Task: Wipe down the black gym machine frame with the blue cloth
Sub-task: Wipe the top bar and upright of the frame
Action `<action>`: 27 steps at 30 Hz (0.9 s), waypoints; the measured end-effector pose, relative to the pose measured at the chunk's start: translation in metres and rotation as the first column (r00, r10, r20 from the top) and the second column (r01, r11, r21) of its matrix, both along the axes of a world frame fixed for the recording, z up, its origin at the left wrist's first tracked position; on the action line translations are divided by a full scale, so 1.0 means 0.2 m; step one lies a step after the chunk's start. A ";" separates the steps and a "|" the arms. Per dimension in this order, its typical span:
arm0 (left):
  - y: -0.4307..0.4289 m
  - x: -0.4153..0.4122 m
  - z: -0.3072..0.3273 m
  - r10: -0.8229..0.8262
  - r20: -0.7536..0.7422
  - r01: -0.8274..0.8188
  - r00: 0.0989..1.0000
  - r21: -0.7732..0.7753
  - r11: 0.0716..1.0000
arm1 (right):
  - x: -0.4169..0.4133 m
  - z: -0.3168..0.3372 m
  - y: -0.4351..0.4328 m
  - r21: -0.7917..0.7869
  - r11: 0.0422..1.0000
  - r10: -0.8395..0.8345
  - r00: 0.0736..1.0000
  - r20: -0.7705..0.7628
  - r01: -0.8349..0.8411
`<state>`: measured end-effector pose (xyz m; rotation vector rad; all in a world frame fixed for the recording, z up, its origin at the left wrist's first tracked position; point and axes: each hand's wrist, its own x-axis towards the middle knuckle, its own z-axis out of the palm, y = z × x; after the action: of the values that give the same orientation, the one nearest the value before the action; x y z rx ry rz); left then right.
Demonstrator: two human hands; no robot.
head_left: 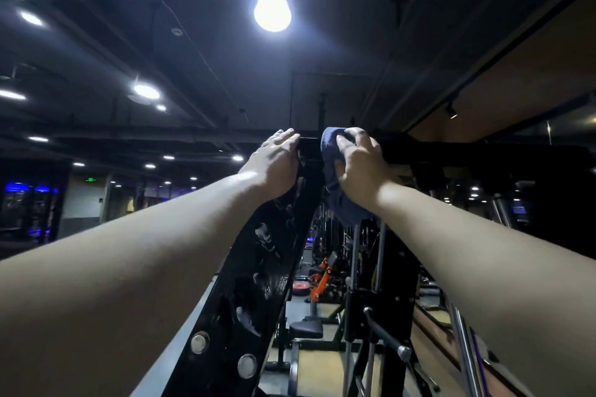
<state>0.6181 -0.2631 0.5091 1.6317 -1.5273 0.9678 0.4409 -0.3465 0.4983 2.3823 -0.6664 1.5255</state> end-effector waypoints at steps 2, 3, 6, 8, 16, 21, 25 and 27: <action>-0.02 0.02 -0.05 -0.036 -0.016 0.035 0.999 -0.047 0.998 | -0.07 0.01 -0.02 0.014 0.998 -0.053 0.998 -0.027 0.053; -0.02 0.02 -0.07 -0.050 -0.028 0.048 0.998 -0.065 0.997 | -0.10 0.02 -0.03 0.030 0.996 -0.085 0.996 0.011 0.085; -0.02 0.01 -0.10 -0.083 -0.056 0.078 0.995 -0.092 0.993 | -0.11 0.04 0.00 0.168 0.974 -0.181 0.967 0.182 0.151; -0.02 0.01 -0.11 -0.085 -0.052 0.078 0.995 -0.116 0.990 | -0.02 0.05 0.06 0.207 0.967 -0.191 0.961 0.199 0.149; 0.01 0.05 -0.12 -0.085 -0.014 0.082 0.996 -0.141 0.987 | -0.02 0.07 0.04 0.008 0.994 -0.105 0.992 -0.076 0.106; 0.03 0.10 -0.12 -0.122 -0.036 0.118 0.992 -0.114 0.987 | 0.03 0.07 0.09 0.110 0.974 -0.205 0.977 0.050 0.199; 0.05 0.15 -0.16 -0.167 -0.075 0.157 0.983 -0.124 0.980 | 0.10 -0.01 0.08 0.006 0.995 -0.100 0.990 -0.102 0.102; 0.05 0.17 -0.18 -0.191 -0.098 0.176 0.977 -0.141 0.974 | 0.03 0.02 0.03 0.019 0.993 -0.111 0.990 -0.087 0.113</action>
<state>0.6530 -0.2536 0.4727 1.4010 -1.4774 0.8447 0.4476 -0.3413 0.5016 2.3691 -0.7881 1.3687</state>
